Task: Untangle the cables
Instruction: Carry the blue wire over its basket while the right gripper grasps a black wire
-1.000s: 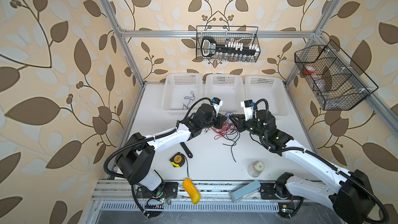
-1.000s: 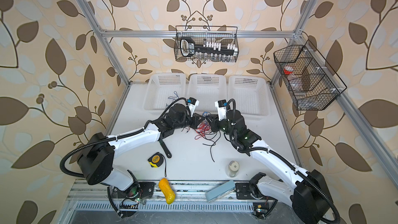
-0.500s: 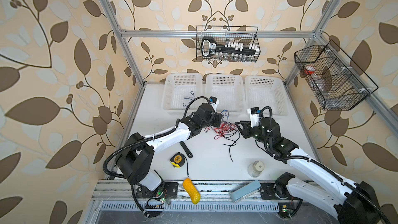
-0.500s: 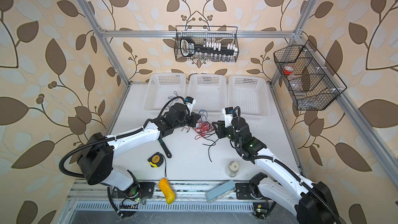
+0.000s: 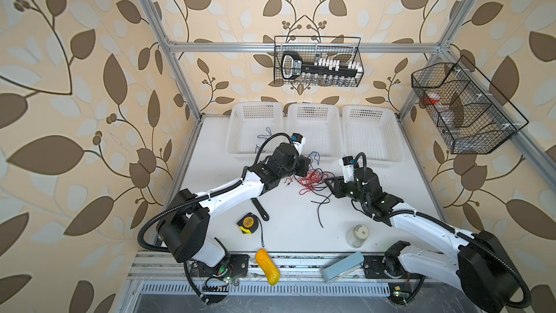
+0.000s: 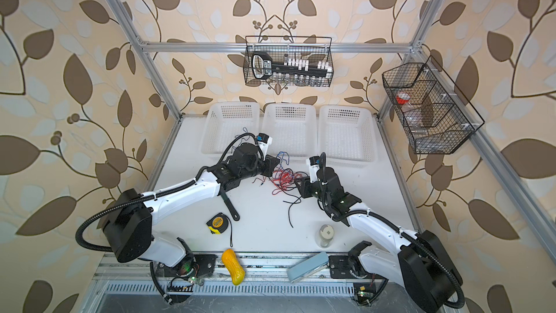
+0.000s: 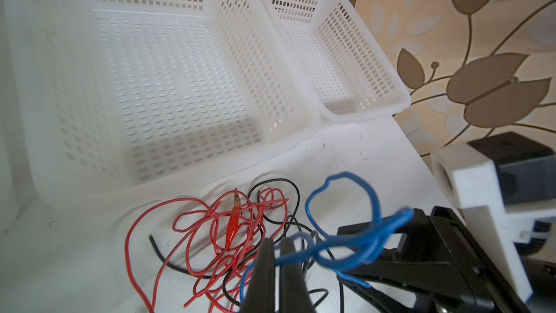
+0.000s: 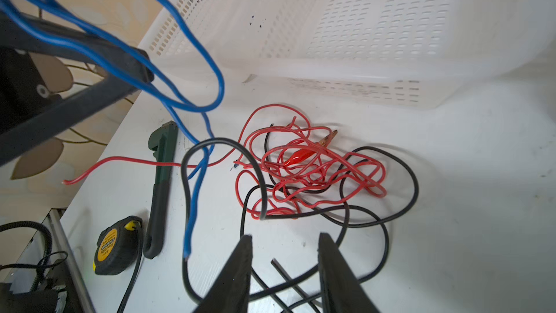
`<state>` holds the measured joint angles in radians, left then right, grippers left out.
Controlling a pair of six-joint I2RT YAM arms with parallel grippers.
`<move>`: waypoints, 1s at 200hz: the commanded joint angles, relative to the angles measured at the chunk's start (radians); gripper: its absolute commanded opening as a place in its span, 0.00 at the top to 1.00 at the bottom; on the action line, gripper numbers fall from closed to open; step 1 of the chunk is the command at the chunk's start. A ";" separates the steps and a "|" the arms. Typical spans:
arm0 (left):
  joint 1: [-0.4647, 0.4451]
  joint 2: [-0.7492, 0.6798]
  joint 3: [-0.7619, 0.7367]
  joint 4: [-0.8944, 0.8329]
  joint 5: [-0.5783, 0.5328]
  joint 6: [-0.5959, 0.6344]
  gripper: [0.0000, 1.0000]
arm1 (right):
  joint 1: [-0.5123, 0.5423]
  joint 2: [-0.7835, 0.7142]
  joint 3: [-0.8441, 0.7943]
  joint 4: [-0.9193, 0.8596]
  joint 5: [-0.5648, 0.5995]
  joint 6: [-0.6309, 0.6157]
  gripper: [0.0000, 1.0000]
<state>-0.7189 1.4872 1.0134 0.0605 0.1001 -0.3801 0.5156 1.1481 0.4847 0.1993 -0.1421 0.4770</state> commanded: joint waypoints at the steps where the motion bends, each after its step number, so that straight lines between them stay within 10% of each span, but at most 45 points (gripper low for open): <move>1: 0.002 -0.041 0.039 -0.007 0.020 -0.003 1.00 | -0.002 0.033 0.000 0.111 -0.058 0.036 0.63; 29: 0.003 -0.041 0.036 0.004 0.039 -0.012 1.00 | -0.003 0.096 0.013 0.170 -0.060 0.059 0.65; 75: 0.003 -0.089 0.027 -0.015 0.009 0.002 1.00 | -0.002 0.141 0.040 0.189 -0.057 0.057 1.00; 200: 0.002 -0.141 0.036 -0.172 -0.355 0.074 1.00 | -0.011 -0.187 -0.038 -0.011 0.245 -0.014 1.00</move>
<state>-0.7189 1.4075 1.0138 -0.1089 -0.1646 -0.3424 0.5087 0.9680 0.4732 0.2459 0.0330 0.4885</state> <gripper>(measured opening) 0.047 0.048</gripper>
